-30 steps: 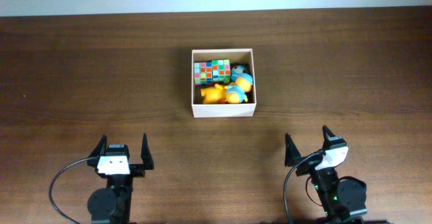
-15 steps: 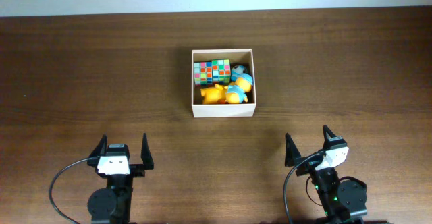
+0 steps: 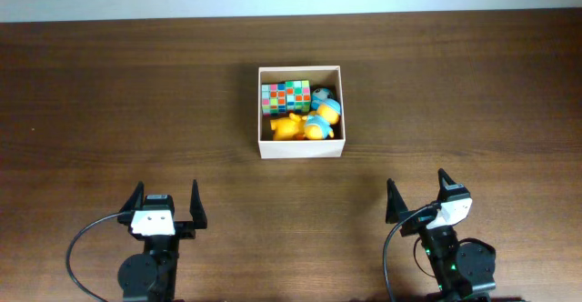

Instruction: Pack container

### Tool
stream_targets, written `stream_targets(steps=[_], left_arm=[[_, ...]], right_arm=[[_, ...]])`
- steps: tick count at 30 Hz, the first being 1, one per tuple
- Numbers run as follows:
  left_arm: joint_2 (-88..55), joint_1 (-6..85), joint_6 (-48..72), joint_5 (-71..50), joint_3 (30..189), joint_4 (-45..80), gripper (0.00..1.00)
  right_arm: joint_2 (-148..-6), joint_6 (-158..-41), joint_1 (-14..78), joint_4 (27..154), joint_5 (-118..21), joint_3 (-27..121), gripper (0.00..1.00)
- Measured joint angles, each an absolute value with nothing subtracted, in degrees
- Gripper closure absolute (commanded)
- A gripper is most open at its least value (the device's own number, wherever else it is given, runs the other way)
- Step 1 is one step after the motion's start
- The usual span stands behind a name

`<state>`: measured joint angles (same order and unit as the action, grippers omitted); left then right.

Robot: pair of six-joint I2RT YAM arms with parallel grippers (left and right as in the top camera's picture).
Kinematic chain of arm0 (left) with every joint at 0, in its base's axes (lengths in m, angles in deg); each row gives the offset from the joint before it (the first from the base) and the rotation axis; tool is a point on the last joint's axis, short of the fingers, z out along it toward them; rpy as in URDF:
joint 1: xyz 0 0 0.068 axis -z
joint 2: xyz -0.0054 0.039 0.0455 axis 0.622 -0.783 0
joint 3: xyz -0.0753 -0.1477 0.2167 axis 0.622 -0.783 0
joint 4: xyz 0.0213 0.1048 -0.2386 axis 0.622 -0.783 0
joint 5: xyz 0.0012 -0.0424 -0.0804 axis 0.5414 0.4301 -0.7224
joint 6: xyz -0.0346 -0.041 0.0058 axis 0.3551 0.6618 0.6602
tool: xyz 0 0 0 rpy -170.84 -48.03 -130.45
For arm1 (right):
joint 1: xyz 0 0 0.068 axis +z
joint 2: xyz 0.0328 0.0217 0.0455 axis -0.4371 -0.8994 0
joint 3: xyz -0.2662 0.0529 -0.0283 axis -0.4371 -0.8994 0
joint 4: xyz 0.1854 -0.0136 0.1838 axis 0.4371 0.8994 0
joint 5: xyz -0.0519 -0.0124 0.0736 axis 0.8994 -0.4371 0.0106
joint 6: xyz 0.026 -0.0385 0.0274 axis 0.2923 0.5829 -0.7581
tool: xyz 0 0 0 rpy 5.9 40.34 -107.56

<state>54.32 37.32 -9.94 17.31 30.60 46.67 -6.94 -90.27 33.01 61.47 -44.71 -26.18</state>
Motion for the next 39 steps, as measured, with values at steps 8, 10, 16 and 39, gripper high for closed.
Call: stream_targets(steps=[8, 10, 16, 39], left_arm=[[54.32, 37.32, -9.92, 17.33, 30.6, 46.67, 0.01], [54.32, 37.32, -9.94, 17.33, 30.6, 46.67, 0.01], [54.32, 37.32, -9.94, 17.31, 30.6, 46.67, 0.01], [54.32, 37.32, -9.92, 17.31, 30.6, 46.67, 0.01]], right_arm=[[-6.94, -90.25, 33.01, 61.47, -44.69, -26.18, 0.01], [-6.94, -90.25, 33.01, 61.47, -44.69, -26.18, 0.01], [-6.94, -90.25, 33.01, 61.47, -44.69, -26.18, 0.01], [-6.94, -90.25, 28.6, 61.47, -44.71, -26.18, 0.01]])
